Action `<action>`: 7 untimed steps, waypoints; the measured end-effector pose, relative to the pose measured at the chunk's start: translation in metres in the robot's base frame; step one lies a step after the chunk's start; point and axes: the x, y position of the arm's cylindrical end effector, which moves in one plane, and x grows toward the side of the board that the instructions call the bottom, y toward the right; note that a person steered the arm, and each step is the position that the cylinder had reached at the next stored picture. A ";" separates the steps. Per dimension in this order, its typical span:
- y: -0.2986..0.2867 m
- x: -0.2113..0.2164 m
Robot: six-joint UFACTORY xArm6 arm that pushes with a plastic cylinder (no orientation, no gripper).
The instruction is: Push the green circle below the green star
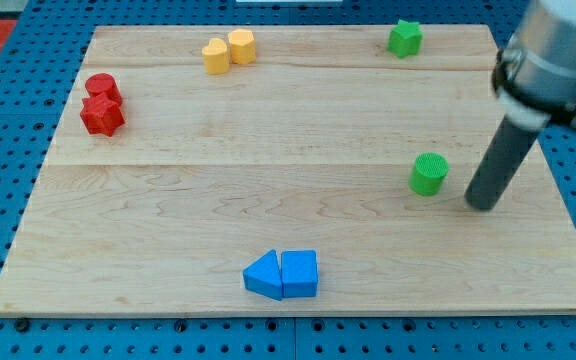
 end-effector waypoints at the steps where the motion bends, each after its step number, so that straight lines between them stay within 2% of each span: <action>1: 0.005 -0.043; 2: -0.019 -0.104; 3: -0.026 -0.076; 4: -0.076 -0.080; 6: -0.064 -0.233; 7: -0.062 -0.241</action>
